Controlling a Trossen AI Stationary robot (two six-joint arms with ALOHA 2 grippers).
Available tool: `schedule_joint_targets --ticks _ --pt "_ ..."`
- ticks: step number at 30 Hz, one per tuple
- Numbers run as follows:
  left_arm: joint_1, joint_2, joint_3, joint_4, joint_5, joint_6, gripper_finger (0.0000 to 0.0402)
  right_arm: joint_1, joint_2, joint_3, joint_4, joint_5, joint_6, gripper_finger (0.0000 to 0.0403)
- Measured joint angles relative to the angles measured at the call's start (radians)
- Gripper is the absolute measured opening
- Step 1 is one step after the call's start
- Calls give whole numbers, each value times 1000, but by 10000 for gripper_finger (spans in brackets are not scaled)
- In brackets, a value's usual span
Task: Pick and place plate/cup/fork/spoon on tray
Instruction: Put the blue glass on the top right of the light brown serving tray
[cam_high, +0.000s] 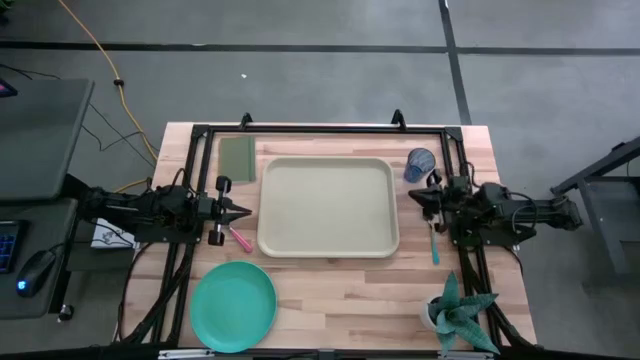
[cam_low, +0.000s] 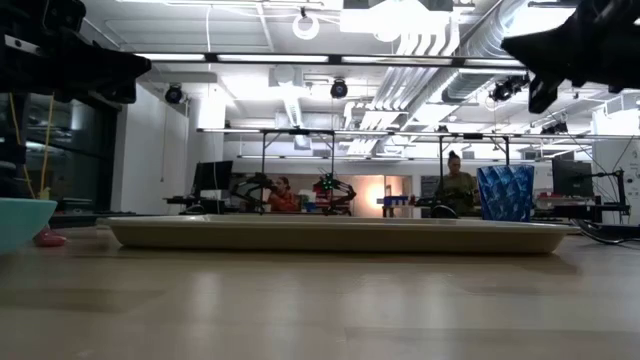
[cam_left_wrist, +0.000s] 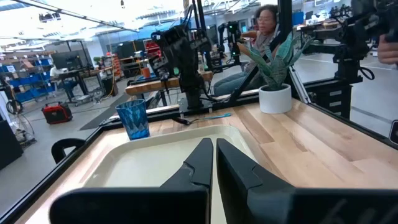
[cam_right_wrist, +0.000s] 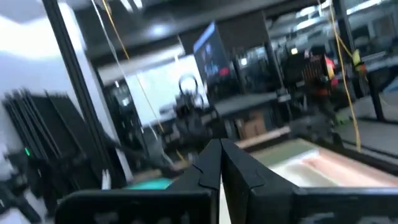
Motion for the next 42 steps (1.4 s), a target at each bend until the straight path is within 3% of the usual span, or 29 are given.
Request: schedule_joint_targets --ticks 10,19,22,28,32,36,42 --pt "0 0 0 0 0 0 3 0 0 0 111 36 36 0" --pt "0 0 0 0 0 0 3 0 23 3 154 289 69 7" --pt "0 0 0 0 0 0 3 0 88 25 152 302 74 33" --pt "0 0 0 0 0 0 3 0 313 135 109 415 91 127" --pt "0 0 0 0 0 0 3 -1 509 313 -92 449 95 166" --pt "0 0 0 0 0 0 3 -10 702 569 -495 497 138 172" --pt "0 0 0 0 0 0 3 -60 958 864 -1077 579 373 172"
